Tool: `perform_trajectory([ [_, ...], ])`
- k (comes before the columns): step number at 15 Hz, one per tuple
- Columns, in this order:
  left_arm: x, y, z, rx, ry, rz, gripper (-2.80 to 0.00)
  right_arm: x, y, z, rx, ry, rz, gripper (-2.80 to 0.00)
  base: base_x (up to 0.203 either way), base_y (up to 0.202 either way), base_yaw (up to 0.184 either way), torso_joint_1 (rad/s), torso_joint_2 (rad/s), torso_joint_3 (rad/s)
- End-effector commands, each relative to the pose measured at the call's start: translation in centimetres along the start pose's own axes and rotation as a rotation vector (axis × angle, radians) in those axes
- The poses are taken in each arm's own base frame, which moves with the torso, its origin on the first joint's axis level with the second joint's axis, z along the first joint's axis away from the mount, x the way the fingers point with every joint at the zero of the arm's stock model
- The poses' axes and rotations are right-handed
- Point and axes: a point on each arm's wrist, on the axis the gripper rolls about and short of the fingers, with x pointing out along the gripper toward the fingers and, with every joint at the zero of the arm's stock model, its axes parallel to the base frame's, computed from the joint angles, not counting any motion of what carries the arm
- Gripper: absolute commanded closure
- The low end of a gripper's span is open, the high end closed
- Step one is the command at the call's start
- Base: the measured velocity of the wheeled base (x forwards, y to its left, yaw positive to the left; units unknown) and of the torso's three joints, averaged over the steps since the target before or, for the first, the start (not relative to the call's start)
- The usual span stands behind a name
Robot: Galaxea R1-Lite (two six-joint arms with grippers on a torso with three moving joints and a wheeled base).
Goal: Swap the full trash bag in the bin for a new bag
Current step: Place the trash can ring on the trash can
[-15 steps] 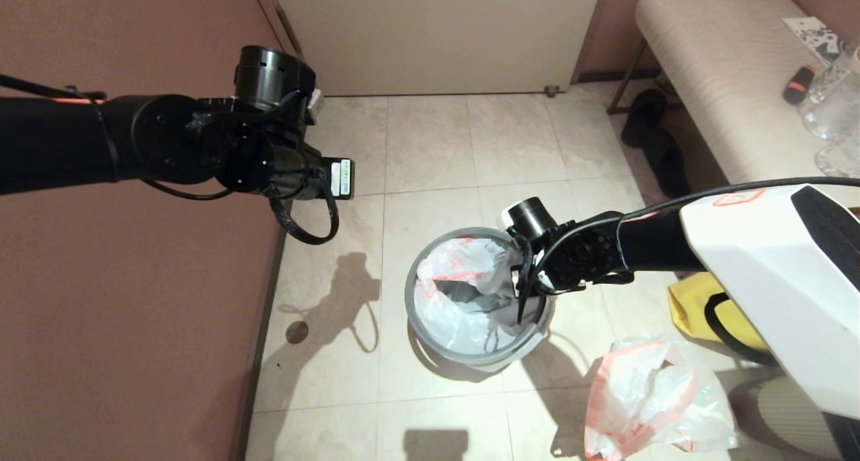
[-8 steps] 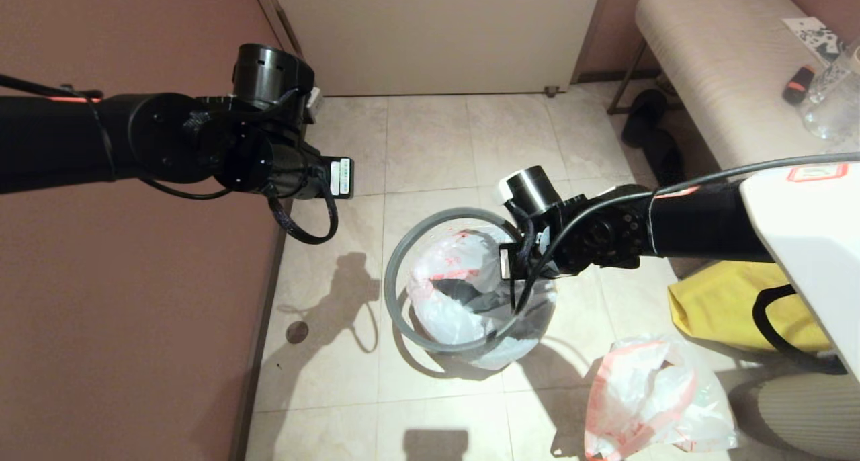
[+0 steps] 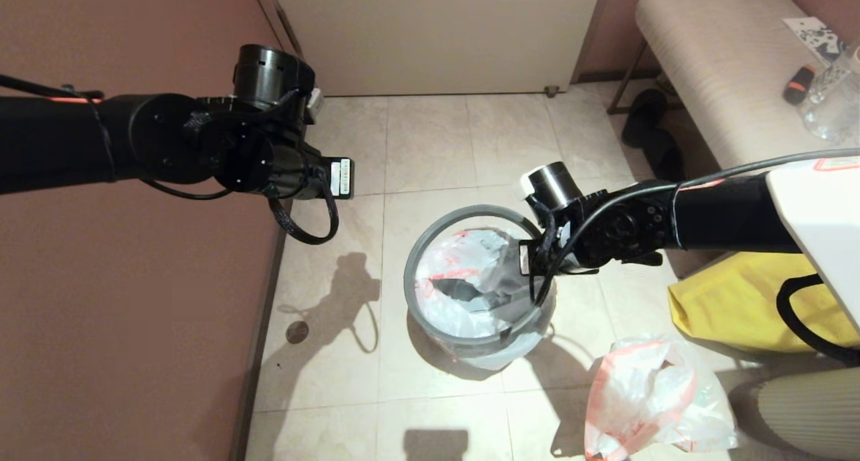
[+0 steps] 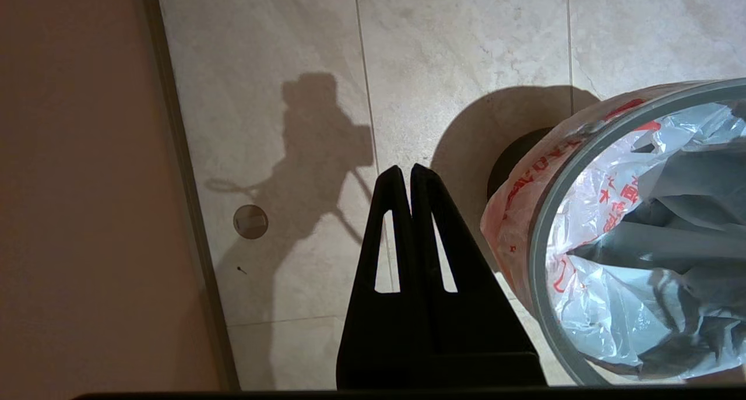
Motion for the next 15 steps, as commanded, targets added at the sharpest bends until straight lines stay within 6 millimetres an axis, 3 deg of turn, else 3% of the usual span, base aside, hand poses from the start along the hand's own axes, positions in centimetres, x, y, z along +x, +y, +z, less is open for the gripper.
perform_trajectory([
  [1,0.2,0.0,-0.1,0.001,0.005,0.003,0.0,0.1,-0.7,0.0,0.009,0.013,-0.002,0.0,0.0,0.0,0.0,0.0,0.0,0.0],
  [10,0.4,-0.1,-0.2,0.004,0.009,0.003,0.0,6.8,-1.3,-2.6,0.002,0.088,-0.07,0.0,0.0,0.0,0.0,0.0,0.0,0.0],
  [15,0.5,-0.4,-0.3,0.009,0.014,0.0,0.0,8.5,-1.2,-2.8,0.005,0.091,-0.082,0.0,0.0,0.0,0.0,0.0,0.0,0.0],
])
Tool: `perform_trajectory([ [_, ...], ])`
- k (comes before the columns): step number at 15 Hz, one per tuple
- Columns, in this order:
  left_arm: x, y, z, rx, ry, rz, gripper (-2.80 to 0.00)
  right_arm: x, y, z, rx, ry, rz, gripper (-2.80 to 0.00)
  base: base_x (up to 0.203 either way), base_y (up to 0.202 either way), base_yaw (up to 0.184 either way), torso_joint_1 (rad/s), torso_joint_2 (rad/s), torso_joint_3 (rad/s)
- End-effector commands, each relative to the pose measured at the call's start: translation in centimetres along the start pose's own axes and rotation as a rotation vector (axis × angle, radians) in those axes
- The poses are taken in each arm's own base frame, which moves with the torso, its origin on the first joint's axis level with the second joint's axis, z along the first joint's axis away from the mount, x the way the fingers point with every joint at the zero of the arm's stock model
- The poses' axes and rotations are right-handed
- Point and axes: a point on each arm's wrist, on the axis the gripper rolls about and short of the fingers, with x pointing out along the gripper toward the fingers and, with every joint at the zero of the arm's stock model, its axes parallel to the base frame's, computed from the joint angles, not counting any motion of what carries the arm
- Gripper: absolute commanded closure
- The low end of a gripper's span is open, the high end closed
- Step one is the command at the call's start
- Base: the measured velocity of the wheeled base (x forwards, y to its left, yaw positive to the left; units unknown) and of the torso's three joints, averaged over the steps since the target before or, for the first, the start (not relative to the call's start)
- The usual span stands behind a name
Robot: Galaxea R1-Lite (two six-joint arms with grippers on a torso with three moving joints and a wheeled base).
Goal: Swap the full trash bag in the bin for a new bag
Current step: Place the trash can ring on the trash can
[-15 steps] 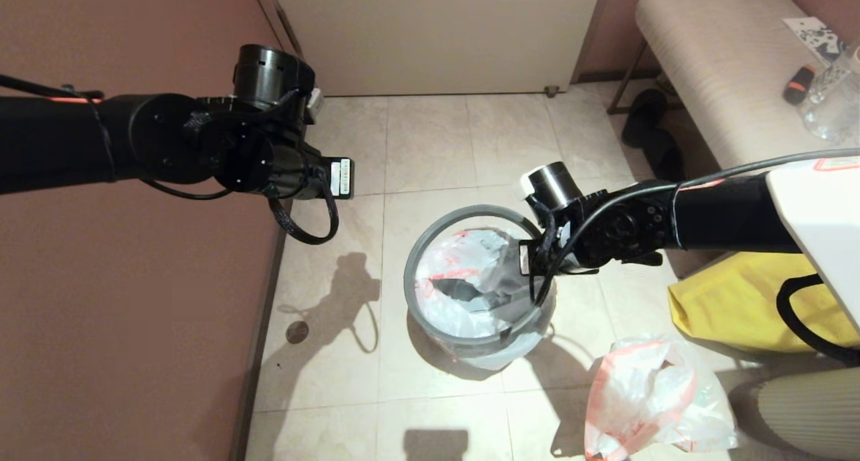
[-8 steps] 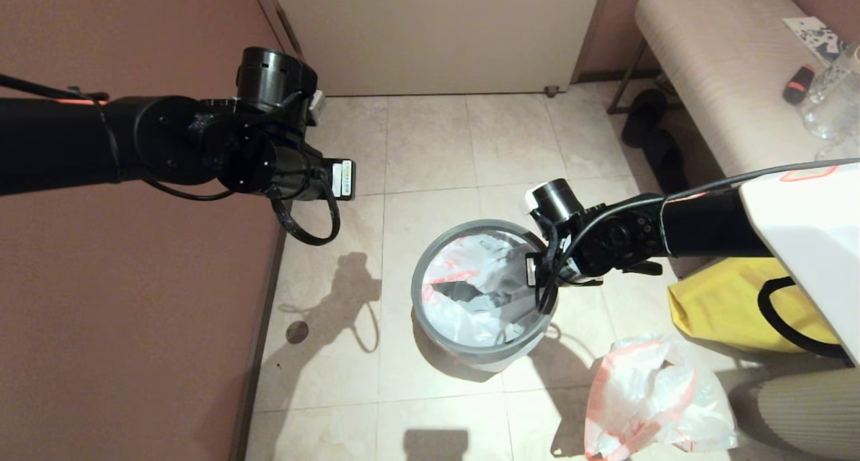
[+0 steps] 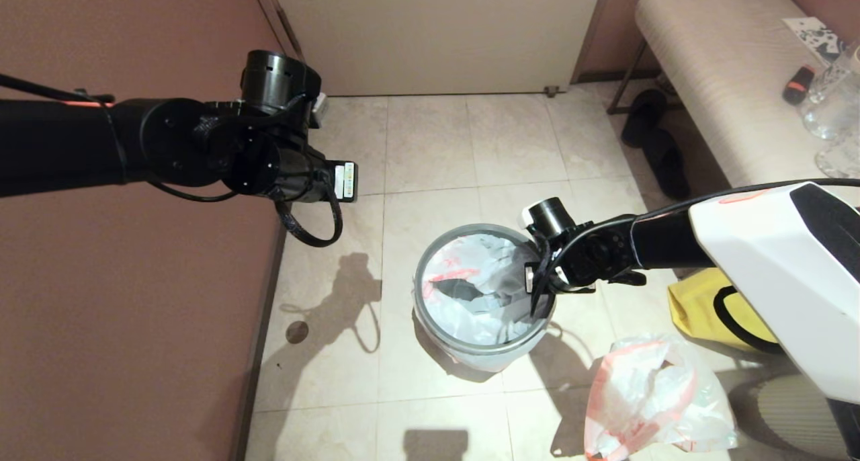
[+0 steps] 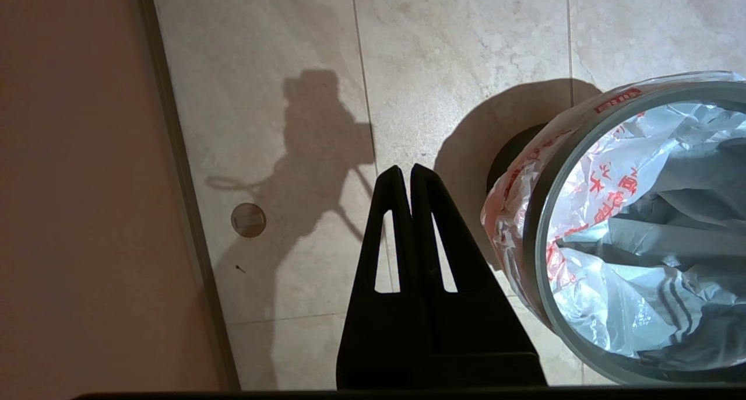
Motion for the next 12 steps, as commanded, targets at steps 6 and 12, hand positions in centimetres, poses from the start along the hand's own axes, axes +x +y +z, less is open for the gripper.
perform_trajectory([
  [6,0.2,-0.2,-0.2,0.004,0.008,0.001,0.0,3.7,0.3,-1.0,-0.009,0.007,-0.019,0.0,0.0,0.0,0.0,0.0,0.0,0.0],
  [12,0.3,-0.4,-0.3,0.008,0.011,0.005,0.0,2.4,0.3,0.2,0.004,-0.031,-0.001,0.0,0.0,0.0,0.0,0.0,0.0,0.0],
])
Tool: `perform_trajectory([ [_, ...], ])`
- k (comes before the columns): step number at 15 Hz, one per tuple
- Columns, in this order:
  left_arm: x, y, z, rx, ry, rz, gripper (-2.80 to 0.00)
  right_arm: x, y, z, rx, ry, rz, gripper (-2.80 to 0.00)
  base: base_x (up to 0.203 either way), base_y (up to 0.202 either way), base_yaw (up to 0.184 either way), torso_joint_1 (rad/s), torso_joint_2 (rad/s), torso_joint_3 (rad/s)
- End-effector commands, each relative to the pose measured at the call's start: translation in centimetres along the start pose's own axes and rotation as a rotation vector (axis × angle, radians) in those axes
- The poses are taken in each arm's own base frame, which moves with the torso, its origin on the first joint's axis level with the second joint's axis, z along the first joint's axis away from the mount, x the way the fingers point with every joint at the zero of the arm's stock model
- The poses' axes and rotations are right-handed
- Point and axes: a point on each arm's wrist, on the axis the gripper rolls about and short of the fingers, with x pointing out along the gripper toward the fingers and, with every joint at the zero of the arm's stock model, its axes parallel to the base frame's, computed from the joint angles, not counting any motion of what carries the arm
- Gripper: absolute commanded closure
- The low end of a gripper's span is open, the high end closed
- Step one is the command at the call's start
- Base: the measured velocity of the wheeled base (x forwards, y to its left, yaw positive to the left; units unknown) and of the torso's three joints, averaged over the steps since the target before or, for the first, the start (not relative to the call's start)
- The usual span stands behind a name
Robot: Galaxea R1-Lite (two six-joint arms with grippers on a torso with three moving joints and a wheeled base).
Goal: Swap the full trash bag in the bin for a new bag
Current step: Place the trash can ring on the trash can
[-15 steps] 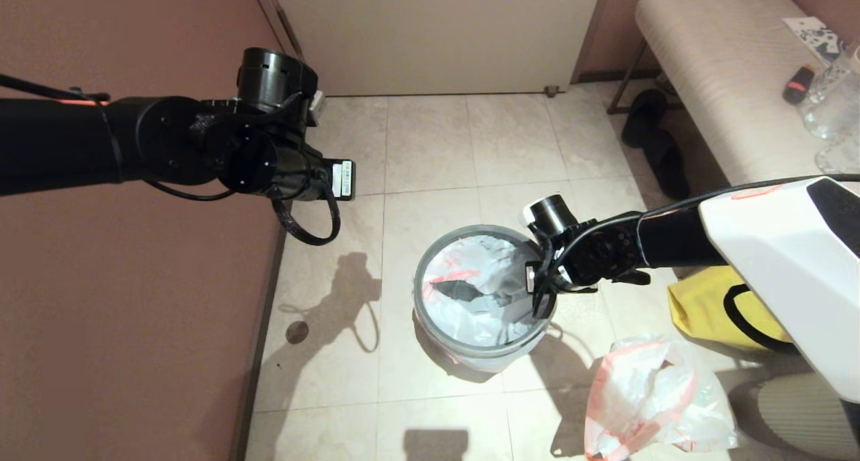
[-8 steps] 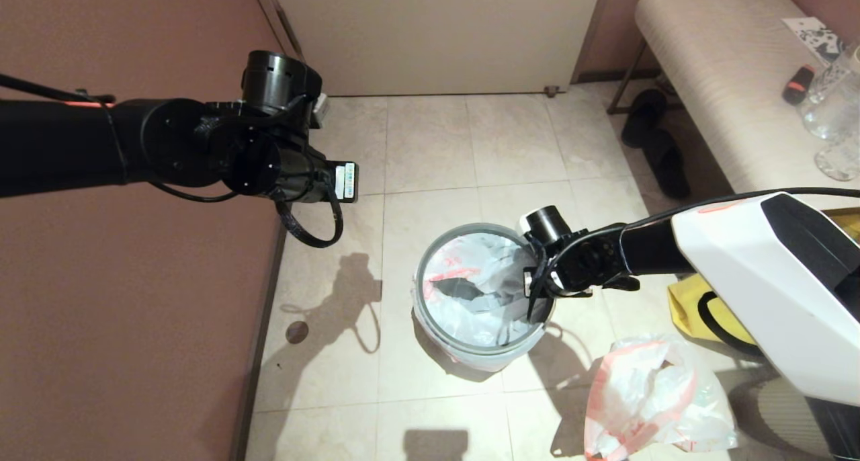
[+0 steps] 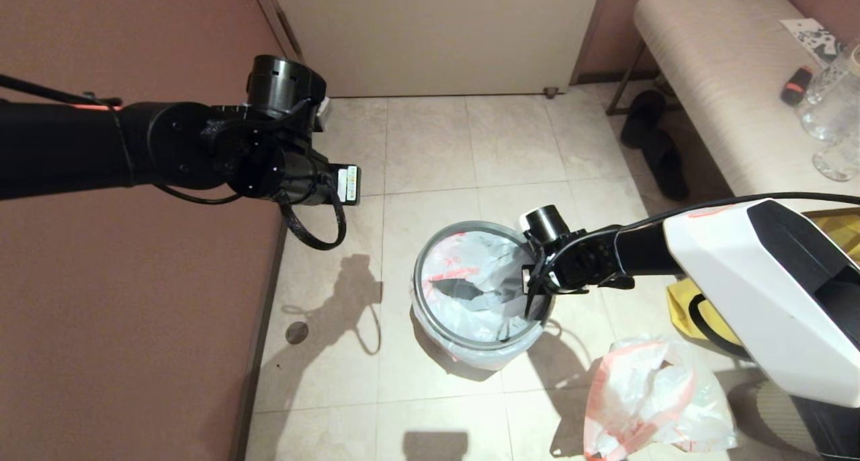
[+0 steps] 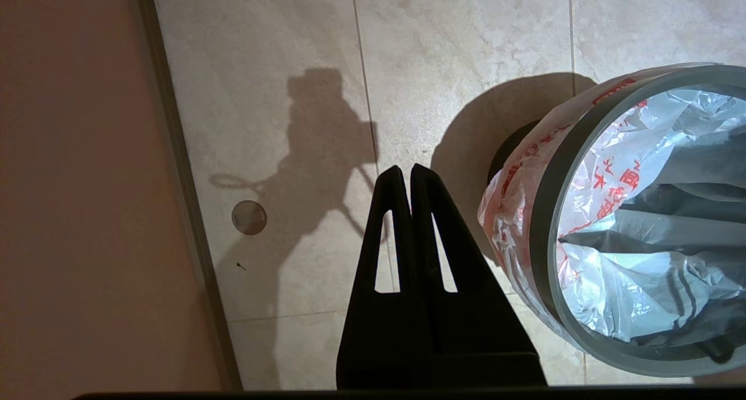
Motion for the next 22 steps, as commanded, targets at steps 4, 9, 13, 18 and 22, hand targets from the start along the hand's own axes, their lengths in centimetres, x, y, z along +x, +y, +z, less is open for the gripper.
perform_trajectory([
  [4,-0.1,0.0,0.0,0.0,-0.001,0.004,0.0,-1.9,-0.4,0.6,0.004,-0.008,0.002,0.0,0.0,0.0,0.0,0.0,0.0,0.0],
  [9,-0.2,0.0,0.0,0.0,-0.001,0.004,0.0,-3.2,-0.7,0.5,-0.002,-0.008,-0.012,0.0,0.0,0.0,0.0,0.0,0.0,0.0],
  [13,-0.3,-0.1,0.0,0.002,-0.002,0.0,0.0,-2.7,-0.8,0.1,-0.005,-0.004,-0.033,0.0,0.0,0.0,0.0,0.0,0.0,0.0],
  [18,-0.1,-0.2,0.0,0.003,0.001,0.0,0.0,-0.3,-0.2,-1.0,-0.013,0.014,-0.039,0.0,0.0,0.0,0.0,0.0,0.0,0.0],
  [22,0.3,-0.3,-0.2,0.007,0.008,0.001,0.0,0.2,0.1,-0.8,-0.004,0.0,-0.028,0.0,0.0,0.0,0.0,0.0,0.0,0.0],
])
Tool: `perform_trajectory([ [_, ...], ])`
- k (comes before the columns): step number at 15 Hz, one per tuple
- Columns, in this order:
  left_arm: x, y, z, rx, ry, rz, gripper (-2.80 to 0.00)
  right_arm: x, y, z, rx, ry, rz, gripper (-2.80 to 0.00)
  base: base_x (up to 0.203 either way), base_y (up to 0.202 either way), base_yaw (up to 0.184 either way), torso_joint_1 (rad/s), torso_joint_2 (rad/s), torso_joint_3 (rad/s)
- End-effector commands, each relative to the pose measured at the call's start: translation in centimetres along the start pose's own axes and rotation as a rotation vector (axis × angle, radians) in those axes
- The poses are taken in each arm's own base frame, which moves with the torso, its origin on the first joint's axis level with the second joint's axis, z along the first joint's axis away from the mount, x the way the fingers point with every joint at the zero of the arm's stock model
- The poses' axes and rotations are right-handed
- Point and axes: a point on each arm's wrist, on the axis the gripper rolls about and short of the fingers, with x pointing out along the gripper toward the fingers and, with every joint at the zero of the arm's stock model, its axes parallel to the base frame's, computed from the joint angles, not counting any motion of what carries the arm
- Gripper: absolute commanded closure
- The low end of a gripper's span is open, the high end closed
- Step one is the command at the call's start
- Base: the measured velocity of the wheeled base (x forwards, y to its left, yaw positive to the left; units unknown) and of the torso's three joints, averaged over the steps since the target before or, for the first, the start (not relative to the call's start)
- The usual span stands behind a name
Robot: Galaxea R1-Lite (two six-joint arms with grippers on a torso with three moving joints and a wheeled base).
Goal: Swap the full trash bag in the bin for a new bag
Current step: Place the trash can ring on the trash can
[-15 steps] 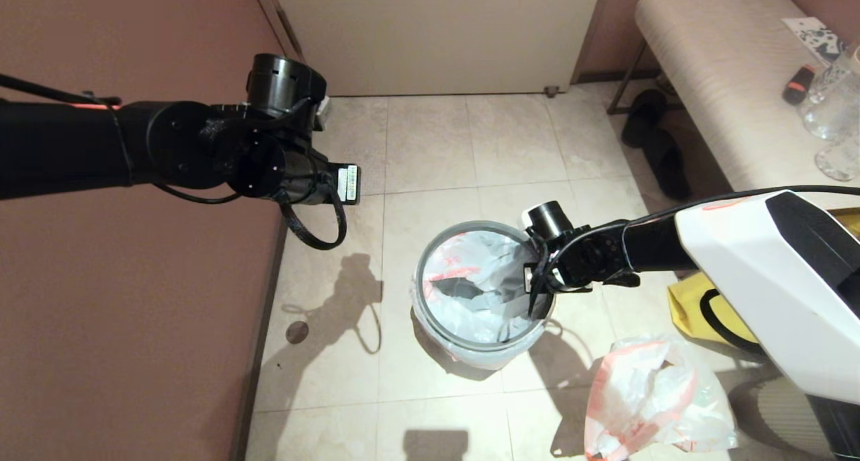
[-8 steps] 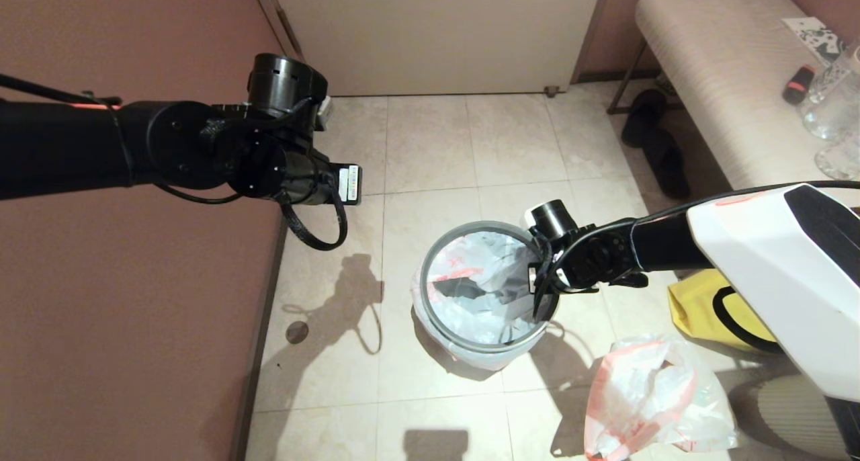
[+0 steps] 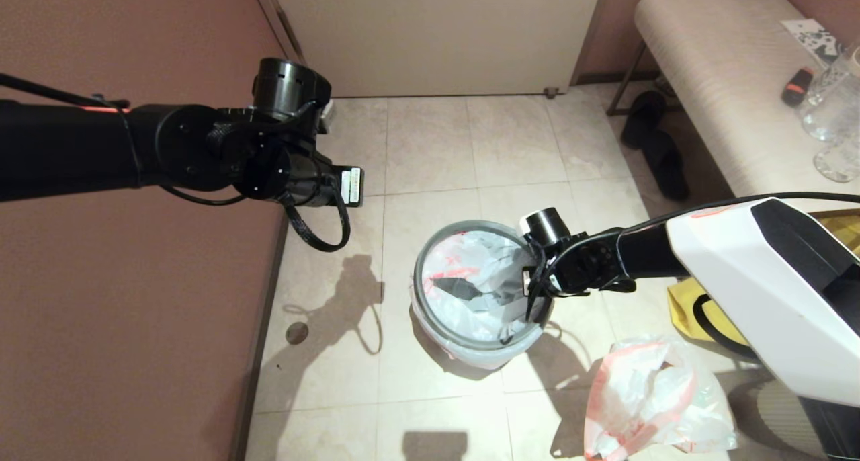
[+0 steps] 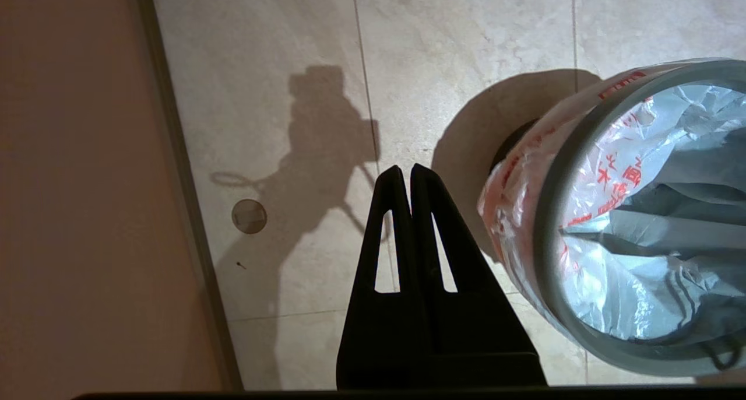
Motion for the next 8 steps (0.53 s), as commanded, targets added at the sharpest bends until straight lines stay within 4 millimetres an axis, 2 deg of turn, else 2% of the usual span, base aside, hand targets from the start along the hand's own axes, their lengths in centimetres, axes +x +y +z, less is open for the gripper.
perform_trajectory([
  [1,0.18,-0.06,-0.1,0.003,0.005,0.003,0.0,0.31,0.18,-0.16,-0.001,0.003,-0.002,0.0,0.0,0.0,0.0,0.0,0.0,0.0],
  [8,0.08,-0.14,-0.08,0.002,0.003,0.001,0.0,0.76,0.35,-0.55,-0.022,0.013,-0.004,0.0,0.0,0.0,0.0,0.0,0.0,0.0],
])
